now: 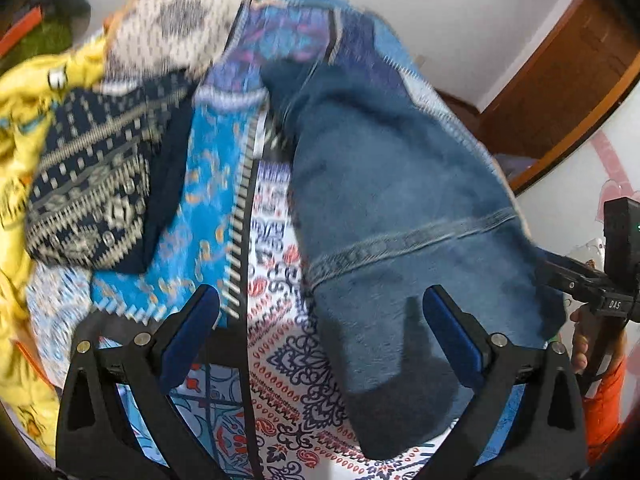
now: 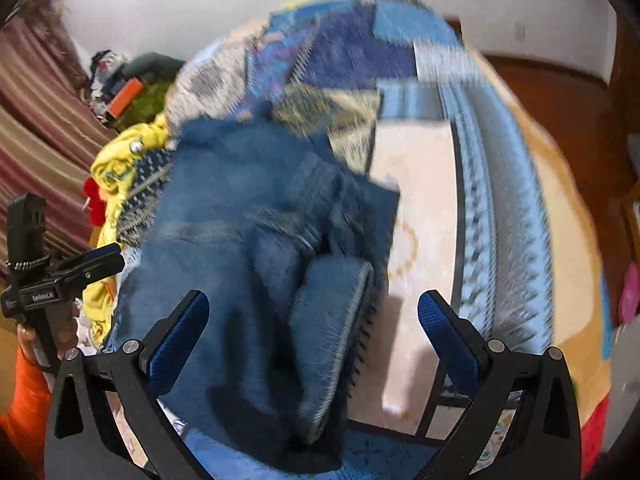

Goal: Fold large clothes

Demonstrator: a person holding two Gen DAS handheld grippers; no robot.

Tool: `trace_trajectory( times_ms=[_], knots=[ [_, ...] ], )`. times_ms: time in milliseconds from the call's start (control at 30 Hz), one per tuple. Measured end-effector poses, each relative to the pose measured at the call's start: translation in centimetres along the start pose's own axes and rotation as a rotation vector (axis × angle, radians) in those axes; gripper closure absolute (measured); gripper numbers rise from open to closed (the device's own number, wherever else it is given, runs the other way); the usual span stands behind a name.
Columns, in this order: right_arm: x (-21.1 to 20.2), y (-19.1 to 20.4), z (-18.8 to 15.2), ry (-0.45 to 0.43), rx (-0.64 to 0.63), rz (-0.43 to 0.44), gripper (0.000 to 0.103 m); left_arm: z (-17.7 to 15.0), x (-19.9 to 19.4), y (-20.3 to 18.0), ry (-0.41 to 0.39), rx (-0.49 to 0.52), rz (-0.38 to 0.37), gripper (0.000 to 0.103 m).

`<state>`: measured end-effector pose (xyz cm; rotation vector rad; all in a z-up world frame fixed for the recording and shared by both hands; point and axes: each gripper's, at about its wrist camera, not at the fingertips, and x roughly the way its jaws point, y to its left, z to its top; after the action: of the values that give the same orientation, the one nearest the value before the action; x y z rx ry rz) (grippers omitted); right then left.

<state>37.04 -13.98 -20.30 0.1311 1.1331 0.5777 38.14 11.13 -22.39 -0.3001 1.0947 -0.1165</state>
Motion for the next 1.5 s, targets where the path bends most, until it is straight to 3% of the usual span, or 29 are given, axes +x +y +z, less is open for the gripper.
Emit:
trace_trajectory(
  times_ms=[300,500,600,700,833,1033,1200,1500],
  knots=[
    [5.2,-3.3,0.1,0.164,0.147,0.213,0.000,1.0,4.5,0.9,0.129,-0.126,-0.216,0.000],
    [6.8,-3.7,1.1,0.182,0.159,0.309,0.000,1.8,6.7,0.7,0.156,-0.155,-0.281,0.001],
    [7.3,-3.3,1.4,0.175,0.164,0.338,0.010,2.1,7.2,0.1,0.163,-0.144,-0.338,0.020],
    [7.3,-3.4,1.5,0.168,0.187,0.340,0.020,1.9,7.5,0.1,0.151,-0.169,-0.351,0.025],
    [5.9,-3.0,1.0,0.146,0.196,0.323,0.044,1.5,6.0,0.5,0.109,-0.153,-0.348,0.044],
    [3.6,0.2,2.1,0.110,0.130,0.256,0.058,2.3,2.0,0.9,0.023,-0.097,-0.346,0.058],
    [0.3,4.6,3.7,0.010,0.047,0.263,0.059,3.7,-5.1,2.3,-0.128,-0.040,-0.342,0.058],
    [-3.3,15.9,10.5,-0.198,-0.096,0.332,0.059,9.7,-16.5,7.2,-0.367,0.026,-0.273,0.058]
  ],
)
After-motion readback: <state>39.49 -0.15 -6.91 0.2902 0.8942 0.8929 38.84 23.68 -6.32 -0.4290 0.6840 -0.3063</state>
